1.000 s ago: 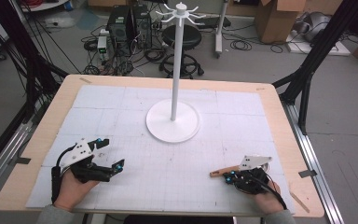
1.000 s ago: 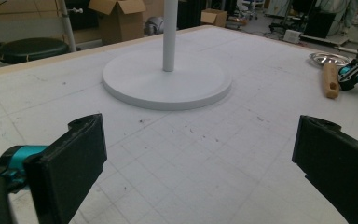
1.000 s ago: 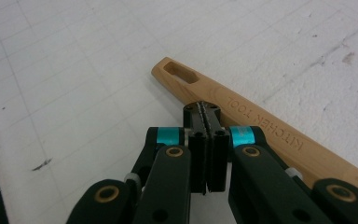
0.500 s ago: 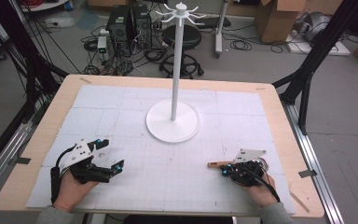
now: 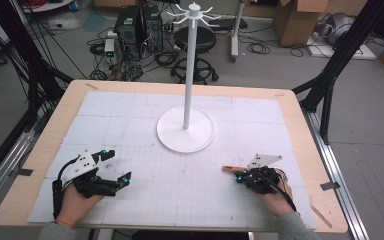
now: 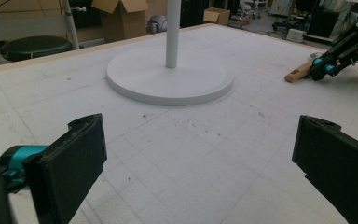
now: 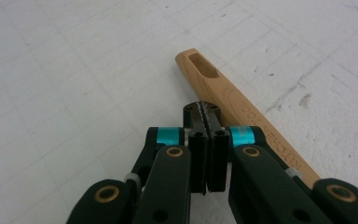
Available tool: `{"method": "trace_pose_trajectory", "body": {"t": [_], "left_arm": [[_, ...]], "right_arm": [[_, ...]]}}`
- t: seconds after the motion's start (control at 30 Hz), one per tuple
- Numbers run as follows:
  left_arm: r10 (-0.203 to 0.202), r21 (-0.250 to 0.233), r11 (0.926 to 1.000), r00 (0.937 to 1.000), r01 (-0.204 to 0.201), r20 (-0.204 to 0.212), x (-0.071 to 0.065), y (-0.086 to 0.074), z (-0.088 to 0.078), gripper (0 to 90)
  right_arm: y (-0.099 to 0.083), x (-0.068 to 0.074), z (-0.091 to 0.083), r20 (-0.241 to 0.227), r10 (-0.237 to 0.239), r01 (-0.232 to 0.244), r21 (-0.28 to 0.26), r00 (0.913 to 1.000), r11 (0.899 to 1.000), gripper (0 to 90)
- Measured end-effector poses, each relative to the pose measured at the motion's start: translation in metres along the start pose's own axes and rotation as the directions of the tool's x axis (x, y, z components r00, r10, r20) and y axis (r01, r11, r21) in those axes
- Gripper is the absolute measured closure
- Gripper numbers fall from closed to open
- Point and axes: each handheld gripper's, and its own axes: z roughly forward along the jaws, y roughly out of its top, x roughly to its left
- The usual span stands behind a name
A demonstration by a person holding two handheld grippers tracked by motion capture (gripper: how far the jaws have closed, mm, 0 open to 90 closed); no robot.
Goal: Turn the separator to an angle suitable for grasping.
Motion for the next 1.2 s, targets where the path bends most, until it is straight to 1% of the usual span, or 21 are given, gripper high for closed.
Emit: {"method": "trace_pose_trajectory", "body": {"t": [0.1, 0.17, 0.33, 0.37, 0.4, 0.47, 0.53, 0.7, 0.83, 0.87, 0.9, 1.0, 1.03, 1.1, 1.13, 1.2], "left_arm": [[-0.004, -0.002, 1.0, 1.0, 0.004, 0.001, 0.0, 0.0, 0.0, 3.4], [-0.002, 0.001, 1.0, 1.0, 0.002, -0.001, 0.0, 0.0, 0.0, 3.4], [0.0, 0.001, 1.0, 1.0, 0.0, 0.0, 0.0, 0.0, 0.0, 3.4], [0.0, 0.002, 1.0, 1.0, 0.0, 0.001, 0.0, 0.0, 0.0, 3.5], [-0.001, -0.003, 1.0, 1.0, 0.001, 0.001, 0.0, 0.0, 0.0, 3.4], [-0.005, -0.004, 1.0, 1.0, 0.005, -0.001, 0.001, 0.0, -0.001, 3.4], [-0.011, -0.002, 0.9999, 0.9999, 0.011, 0.0, 0.001, 0.0, -0.001, 3.4], [-0.011, -0.013, 0.9999, 0.9999, 0.011, 0.004, 0.0, 0.0, -0.002, 3.4], [-0.013, -0.01, 0.9999, 0.9999, 0.013, -0.001, 0.0, 0.0, -0.004, 3.5], [-0.014, -0.01, 0.9998, 0.9999, 0.014, -0.002, 0.001, 0.0, -0.004, 3.4], [-0.016, -0.011, 0.9998, 0.9999, 0.016, -0.001, 0.001, 0.0, -0.005, 3.4], [-0.021, -0.015, 0.9997, 0.9998, 0.021, -0.008, 0.002, 0.0, -0.006, 3.4], [-0.025, -0.016, 0.9996, 0.9996, 0.025, -0.01, 0.002, 0.0, -0.006, 3.4], [-0.025, -0.016, 0.9996, 0.9996, 0.025, -0.01, 0.002, 0.0, -0.006, 3.4], [-0.027, -0.016, 0.9995, 0.9996, 0.027, -0.011, 0.003, 0.0, -0.006, 3.4], [-0.029, -0.015, 0.9995, 0.9995, 0.029, -0.015, 0.003, -0.001, -0.007, 3.4]], "right_arm": [[0.0, -0.001, 0.0, 0.0, 0.001, -0.001, 0.0, 1.0, 1.0, 90.0], [0.0, -0.001, 0.001, -0.002, 0.007, -0.007, 0.0, 1.0, 1.0, 90.0], [0.0, -0.002, 0.001, -0.003, 0.005, -0.005, 0.0, 1.0, 1.0, 90.0], [0.0, -0.002, 0.0, -0.01, 0.009, -0.009, -0.002, 0.9999, 1.0, 90.0], [0.0, -0.003, 0.0, -0.028, 0.012, -0.012, -0.007, 0.9995, 1.0, 90.0], [0.001, -0.004, -0.006, -0.05, 0.017, -0.018, -0.021, 0.9986, 1.0, 90.0], [0.003, -0.006, -0.013, -0.069, 0.008, -0.011, -0.039, 0.9976, 0.999, 90.0], [0.004, -0.013, -0.029, -0.083, -0.003, -0.003, -0.07, 0.9966, 0.998, 90.0], [0.005, -0.021, -0.039, -0.095, -0.021, 0.013, -0.09, 0.9953, 0.996, 90.0], [0.005, -0.023, -0.042, -0.105, -0.034, 0.024, -0.095, 0.9939, 0.995, 90.0], [0.006, -0.025, -0.044, -0.107, -0.053, 0.043, -0.102, 0.9928, 0.994, 90.0], [0.007, -0.031, -0.051, -0.106, -0.09, 0.078, -0.108, 0.9903, 0.991, 89.9], [0.008, -0.033, -0.053, -0.114, -0.104, 0.092, -0.113, 0.9879, 0.989, 89.4], [0.009, -0.037, -0.058, -0.114, -0.116, 0.101, -0.127, 0.9867, 0.987, 86.8], [0.009, -0.04, -0.06, -0.122, -0.117, 0.101, -0.131, 0.9857, 0.986, 85.4], [0.009, -0.044, -0.063, -0.124, -0.122, 0.107, -0.122, 0.9847, 0.987, 80.3]]}}
